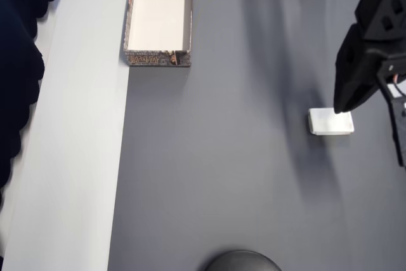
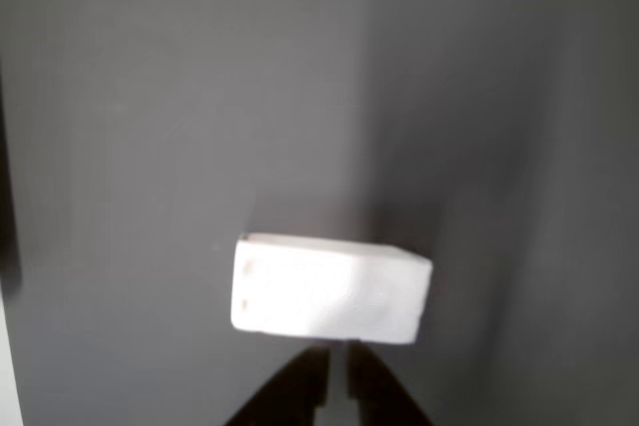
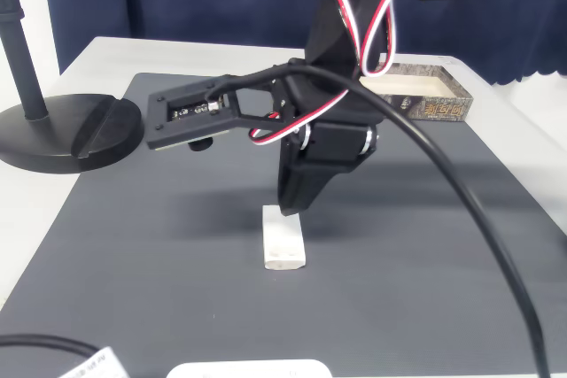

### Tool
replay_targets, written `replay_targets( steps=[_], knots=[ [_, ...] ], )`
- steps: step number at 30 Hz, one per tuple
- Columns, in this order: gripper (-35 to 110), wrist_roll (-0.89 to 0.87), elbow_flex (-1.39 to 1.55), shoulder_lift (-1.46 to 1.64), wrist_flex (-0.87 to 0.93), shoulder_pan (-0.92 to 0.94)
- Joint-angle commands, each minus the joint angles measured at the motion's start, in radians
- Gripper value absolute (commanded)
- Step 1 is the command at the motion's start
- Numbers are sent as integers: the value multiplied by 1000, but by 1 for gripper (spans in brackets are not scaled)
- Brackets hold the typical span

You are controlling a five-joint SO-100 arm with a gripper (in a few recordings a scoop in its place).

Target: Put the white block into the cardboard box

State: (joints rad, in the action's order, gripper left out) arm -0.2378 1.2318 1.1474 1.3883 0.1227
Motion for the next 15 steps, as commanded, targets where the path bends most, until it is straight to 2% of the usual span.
replay_targets(
  steps=[1, 5, 13, 15],
  knots=[
    [-2, -75, -69, 12, 26, -5],
    [-2, -216, -72, 12, 49, 2],
    [-2, -666, -86, 2, 133, 0],
    [-2, -699, -86, 2, 129, 5]
  ],
)
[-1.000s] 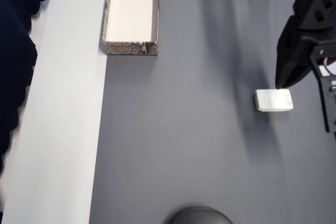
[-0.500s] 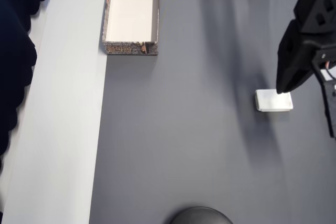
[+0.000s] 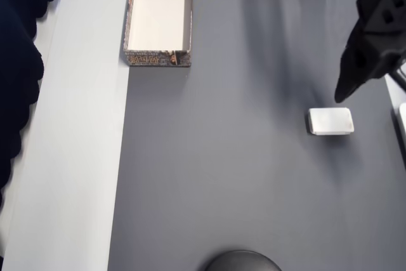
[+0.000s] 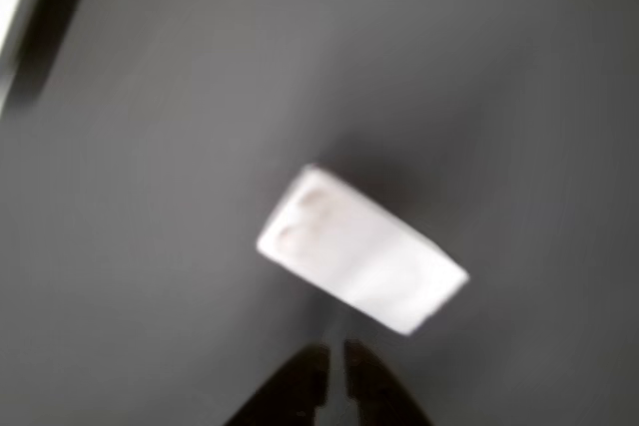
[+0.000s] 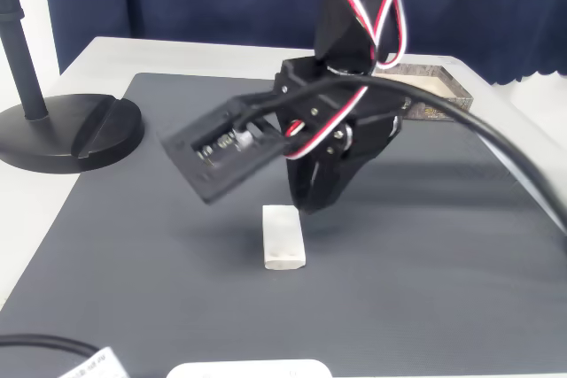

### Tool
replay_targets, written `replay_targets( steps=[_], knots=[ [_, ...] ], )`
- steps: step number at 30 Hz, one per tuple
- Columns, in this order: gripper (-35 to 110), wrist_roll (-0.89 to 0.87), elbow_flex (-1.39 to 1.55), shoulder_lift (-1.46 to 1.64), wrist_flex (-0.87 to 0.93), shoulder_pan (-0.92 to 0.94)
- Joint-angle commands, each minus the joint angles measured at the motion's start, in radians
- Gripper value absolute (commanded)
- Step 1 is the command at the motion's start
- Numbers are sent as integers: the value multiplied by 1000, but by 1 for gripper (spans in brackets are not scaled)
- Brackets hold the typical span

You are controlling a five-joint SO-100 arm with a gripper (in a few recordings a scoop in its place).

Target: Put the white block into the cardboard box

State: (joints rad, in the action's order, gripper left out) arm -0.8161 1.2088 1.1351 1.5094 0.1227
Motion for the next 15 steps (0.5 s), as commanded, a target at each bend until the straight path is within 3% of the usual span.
replay_targets(
  steps=[1, 11, 15],
  knots=[
    [-2, -121, -63, 14, 3, 6],
    [-2, -118, -64, 35, 11, 23],
    [-2, -339, -71, 37, 8, 29]
  ],
)
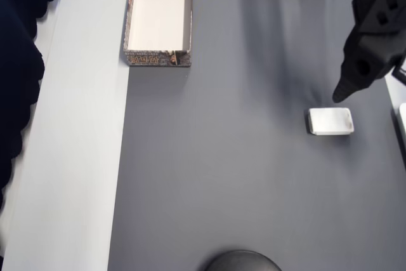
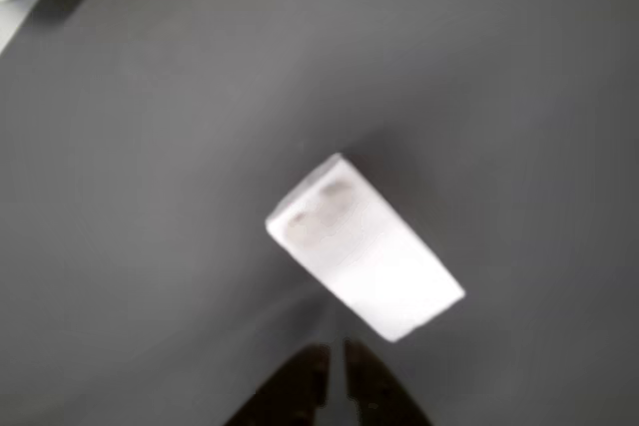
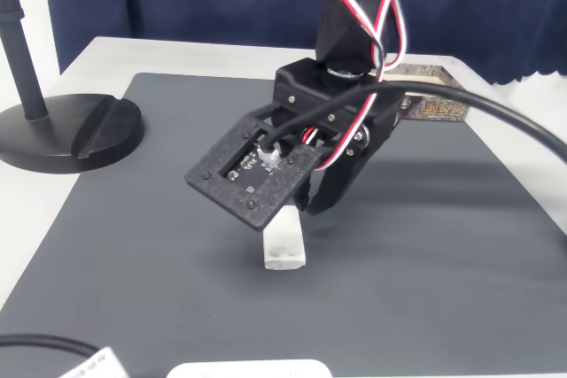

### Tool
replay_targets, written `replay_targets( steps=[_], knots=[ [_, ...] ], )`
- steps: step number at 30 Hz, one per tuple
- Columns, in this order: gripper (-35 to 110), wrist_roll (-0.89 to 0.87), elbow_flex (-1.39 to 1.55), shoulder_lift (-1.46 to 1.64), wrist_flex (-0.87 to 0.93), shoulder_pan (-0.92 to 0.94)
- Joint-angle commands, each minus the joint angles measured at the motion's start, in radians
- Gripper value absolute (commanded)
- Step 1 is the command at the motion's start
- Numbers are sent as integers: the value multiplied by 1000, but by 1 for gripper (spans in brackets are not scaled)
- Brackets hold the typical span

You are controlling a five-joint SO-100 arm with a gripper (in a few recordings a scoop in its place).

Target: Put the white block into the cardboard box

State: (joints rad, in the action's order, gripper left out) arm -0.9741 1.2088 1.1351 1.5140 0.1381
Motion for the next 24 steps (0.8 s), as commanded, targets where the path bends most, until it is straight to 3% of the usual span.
replay_targets(
  steps=[1, 4, 13, 24],
  knots=[
    [-2, -255, -71, 37, 2, 12],
    [-2, -405, -71, 32, -21, 8],
    [-2, -612, -72, 29, -31, 23],
    [-2, -692, -66, 21, -63, 40]
  ],
)
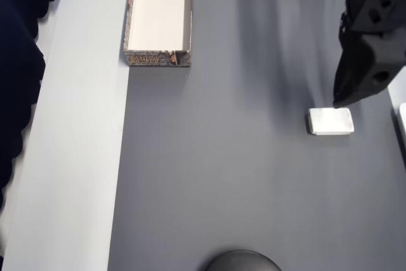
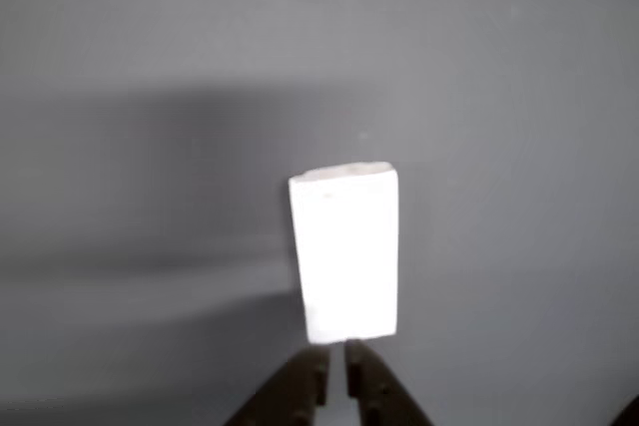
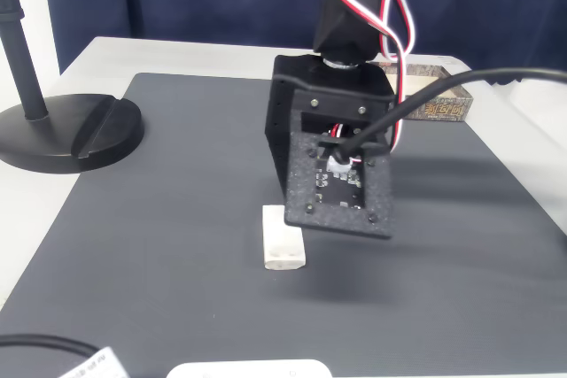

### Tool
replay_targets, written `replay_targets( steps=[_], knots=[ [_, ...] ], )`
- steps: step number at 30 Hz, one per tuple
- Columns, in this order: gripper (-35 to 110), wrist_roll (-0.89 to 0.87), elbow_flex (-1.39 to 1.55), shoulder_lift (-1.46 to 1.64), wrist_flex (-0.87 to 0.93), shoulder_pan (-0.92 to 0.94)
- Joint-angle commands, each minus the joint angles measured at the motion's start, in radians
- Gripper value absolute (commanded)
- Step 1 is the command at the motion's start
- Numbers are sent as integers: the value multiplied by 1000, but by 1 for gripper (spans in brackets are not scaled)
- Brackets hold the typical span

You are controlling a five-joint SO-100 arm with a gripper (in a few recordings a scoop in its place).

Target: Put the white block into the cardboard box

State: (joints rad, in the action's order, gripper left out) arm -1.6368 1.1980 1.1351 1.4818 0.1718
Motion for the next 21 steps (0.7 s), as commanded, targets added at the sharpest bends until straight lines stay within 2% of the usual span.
replay_targets(
  steps=[1, 21],
  knots=[
    [-2, -29, -55, 18, -41, 5],
    [-2, -58, -38, -5, -52, -5]
  ],
)
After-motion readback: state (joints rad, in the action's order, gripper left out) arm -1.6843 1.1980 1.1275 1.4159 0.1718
